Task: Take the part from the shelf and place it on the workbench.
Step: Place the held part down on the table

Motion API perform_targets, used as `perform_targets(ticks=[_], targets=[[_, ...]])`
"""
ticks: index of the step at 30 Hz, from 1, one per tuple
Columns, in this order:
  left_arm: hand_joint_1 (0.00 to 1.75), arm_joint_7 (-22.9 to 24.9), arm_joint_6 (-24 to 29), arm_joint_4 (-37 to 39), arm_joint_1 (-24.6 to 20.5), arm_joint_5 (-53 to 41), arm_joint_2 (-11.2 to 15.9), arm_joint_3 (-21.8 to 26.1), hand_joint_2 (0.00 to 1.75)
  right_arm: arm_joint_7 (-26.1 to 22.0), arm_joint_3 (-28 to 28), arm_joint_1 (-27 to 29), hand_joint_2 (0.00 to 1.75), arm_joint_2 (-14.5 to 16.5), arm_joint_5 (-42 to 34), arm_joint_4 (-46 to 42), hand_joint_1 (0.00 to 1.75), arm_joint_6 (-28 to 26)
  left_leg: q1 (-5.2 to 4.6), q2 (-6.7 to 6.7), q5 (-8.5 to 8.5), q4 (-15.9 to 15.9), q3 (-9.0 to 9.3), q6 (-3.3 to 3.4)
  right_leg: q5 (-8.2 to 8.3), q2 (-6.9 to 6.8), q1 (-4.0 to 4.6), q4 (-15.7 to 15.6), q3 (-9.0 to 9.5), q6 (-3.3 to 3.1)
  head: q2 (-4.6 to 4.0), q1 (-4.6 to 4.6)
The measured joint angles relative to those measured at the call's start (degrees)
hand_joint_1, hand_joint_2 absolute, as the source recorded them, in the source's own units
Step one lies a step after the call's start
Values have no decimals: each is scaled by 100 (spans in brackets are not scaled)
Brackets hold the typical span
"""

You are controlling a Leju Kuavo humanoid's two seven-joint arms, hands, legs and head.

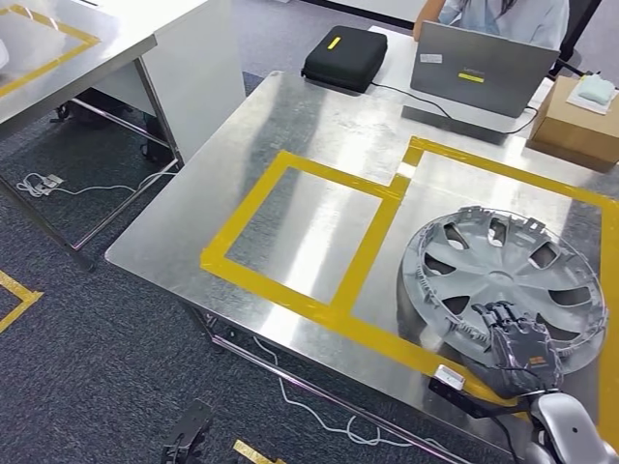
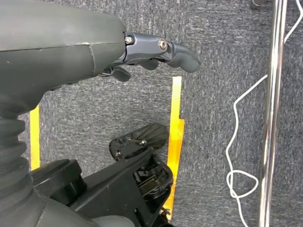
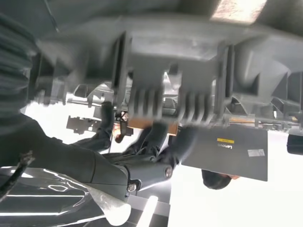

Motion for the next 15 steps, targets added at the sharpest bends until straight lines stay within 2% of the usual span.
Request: perform_targets(ticks=[4,8,13,15], targets=[[0,0,10,0,0,1,2,-1,0,0,9,0,0,0,-9,10,0,-18,0,-1,0,-1,0,0,-3,-1,-1,0,-1,0,0,0],[0,0,118,0,1,35,3,0,0,27,-10,35,0,2,-164,3,0,-99,0,-2,-2,-1,3,0,-4,-2,-1,0,-24,1,0,1],[0,-45,216,0,20,140,14,5,0,-21,-199,210,0,120,-910,-199,0,-93,-2,-3,-7,-1,4,2,-5,-4,-2,-1,-19,2,0,1],[0,-89,248,0,40,196,28,12,0,-83,-288,327,0,218,-1275,-396,0,-111,-17,-5,-23,-3,12,41,11,-2,-18,-55,-2,39,0,-1]])
